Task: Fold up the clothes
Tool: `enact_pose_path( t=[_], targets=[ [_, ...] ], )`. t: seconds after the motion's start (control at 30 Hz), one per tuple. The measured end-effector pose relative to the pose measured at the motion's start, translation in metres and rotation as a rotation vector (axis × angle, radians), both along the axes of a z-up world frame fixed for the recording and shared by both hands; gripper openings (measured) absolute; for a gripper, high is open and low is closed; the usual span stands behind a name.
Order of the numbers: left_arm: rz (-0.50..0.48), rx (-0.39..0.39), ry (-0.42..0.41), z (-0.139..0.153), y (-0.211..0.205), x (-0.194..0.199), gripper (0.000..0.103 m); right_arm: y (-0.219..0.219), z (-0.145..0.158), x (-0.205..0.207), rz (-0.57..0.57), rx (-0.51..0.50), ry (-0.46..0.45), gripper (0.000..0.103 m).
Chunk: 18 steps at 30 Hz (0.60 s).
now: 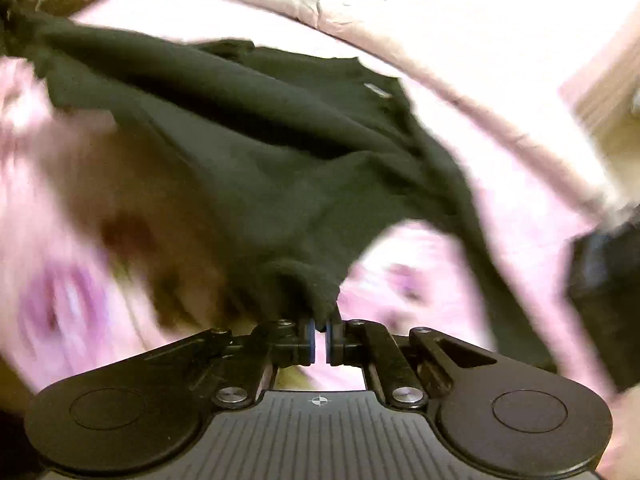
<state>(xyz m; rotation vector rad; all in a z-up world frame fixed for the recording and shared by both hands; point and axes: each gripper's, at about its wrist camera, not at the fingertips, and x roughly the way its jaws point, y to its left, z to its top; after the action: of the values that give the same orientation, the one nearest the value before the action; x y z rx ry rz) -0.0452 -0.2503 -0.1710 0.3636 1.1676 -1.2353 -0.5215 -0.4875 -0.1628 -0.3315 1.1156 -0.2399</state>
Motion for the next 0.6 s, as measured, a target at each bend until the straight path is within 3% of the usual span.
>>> enact_pose_path(
  t=[0.07, 0.13, 0.27, 0.33, 0.4, 0.43, 0.47, 0.6],
  targets=[
    [0.001, 0.036, 0.063, -0.012, 0.014, -0.021, 0.002, -0.01, 0.019, -0.028, -0.037, -0.04, 0.053, 0.003],
    [-0.007, 0.081, 0.117, -0.033, 0.025, -0.042, 0.003, -0.019, 0.021, -0.054, -0.11, 0.006, 0.097, 0.003],
    [-0.039, 0.215, 0.168, -0.075, 0.035, -0.062, 0.005, -0.029, -0.004, -0.08, -0.295, 0.182, 0.162, 0.003],
    [-0.066, 0.258, 0.151, -0.08, 0.038, -0.061, 0.009, -0.036, -0.018, -0.081, -0.391, 0.203, 0.216, 0.003],
    [-0.084, 0.272, 0.093, -0.074, 0.036, -0.051, 0.015, -0.039, -0.022, -0.08, -0.431, 0.192, 0.24, 0.038],
    [-0.082, 0.271, 0.063, -0.07, 0.035, -0.043, 0.019, -0.04, -0.022, -0.08, -0.437, 0.186, 0.239, 0.092],
    [-0.07, 0.259, 0.033, -0.064, 0.033, -0.033, 0.028, -0.04, -0.017, -0.077, -0.426, 0.165, 0.224, 0.102],
    [-0.019, 0.202, -0.144, -0.05, -0.002, 0.007, 0.033, -0.046, 0.004, -0.048, -0.342, 0.138, 0.161, 0.102]
  ],
)
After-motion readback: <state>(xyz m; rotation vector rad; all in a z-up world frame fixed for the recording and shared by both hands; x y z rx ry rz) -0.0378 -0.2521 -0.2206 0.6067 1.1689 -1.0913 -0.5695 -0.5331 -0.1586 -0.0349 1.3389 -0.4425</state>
